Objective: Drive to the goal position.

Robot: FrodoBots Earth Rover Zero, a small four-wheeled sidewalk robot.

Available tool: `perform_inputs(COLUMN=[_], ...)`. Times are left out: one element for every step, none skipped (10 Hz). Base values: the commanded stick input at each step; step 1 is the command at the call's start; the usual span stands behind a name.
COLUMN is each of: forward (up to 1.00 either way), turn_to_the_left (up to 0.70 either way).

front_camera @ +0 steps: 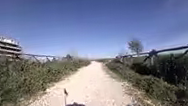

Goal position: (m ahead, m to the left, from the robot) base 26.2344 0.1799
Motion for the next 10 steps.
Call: perform_inputs(forward=[0.50,0.50,0.50,0.50,0.50,0.50,0.50,0.50,0.50,0.50], turn_to_the_left=[0.00,0.00,0.00,0.00,0.00,0.00,0.00,0.00,0.00,0.00])
